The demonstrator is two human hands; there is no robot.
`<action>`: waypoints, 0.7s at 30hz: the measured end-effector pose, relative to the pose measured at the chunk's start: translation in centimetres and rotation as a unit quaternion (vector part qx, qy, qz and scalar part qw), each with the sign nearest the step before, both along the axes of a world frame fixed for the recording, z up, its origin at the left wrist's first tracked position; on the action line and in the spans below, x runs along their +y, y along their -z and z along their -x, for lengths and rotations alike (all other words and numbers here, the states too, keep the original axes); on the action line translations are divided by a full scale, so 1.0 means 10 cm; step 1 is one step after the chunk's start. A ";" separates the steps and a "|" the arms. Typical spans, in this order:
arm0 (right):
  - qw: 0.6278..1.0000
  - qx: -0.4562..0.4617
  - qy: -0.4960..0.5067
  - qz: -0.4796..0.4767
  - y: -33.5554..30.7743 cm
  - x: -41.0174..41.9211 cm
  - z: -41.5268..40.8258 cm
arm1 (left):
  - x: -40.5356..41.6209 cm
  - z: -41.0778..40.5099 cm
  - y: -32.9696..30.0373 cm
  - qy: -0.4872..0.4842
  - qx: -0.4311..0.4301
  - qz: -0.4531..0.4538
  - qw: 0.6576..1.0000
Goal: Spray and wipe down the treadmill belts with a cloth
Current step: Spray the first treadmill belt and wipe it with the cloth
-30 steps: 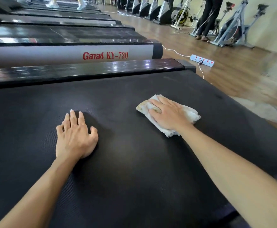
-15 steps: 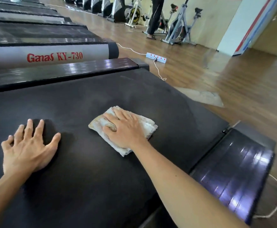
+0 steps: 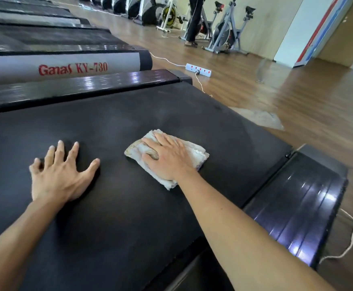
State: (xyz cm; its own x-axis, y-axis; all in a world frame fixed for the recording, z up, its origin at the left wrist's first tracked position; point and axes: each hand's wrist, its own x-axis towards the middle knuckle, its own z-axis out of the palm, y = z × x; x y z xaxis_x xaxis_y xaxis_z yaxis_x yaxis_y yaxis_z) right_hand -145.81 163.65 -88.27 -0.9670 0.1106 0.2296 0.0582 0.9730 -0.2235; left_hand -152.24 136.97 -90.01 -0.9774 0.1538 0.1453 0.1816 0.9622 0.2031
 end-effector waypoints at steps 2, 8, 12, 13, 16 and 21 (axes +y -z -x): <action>1.000 0.000 -0.004 0.000 0.00 0.01 0.00 | 0.00 -0.01 0.00 0.009 -0.002 -0.005 1.000; 1.000 -0.021 -0.002 0.005 -0.01 0.01 0.01 | 0.02 -0.03 -0.03 0.045 -0.002 -0.008 0.999; 0.999 -0.030 -0.022 0.014 -0.05 0.05 -0.01 | 0.14 -0.05 -0.09 0.068 -0.010 -0.002 0.998; 0.999 -0.037 -0.028 0.016 -0.07 0.07 -0.03 | 0.22 -0.08 -0.11 0.077 -0.014 -0.010 0.997; 0.998 -0.060 -0.025 0.026 -0.12 0.28 -0.11 | 0.66 -0.24 -0.16 0.120 -0.020 -0.036 0.992; 0.998 -0.044 0.039 0.015 -0.11 1.15 -0.53 | 1.66 -0.46 -0.14 0.176 -0.013 -0.068 0.982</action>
State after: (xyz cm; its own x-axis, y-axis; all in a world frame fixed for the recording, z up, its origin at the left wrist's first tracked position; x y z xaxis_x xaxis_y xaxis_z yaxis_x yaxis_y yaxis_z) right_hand -140.51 175.17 -87.15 -0.9711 0.1927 0.1406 0.1548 0.9577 -0.2427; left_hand -147.68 153.61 -88.57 -0.8705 0.4642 0.1637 0.4917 0.8044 0.3334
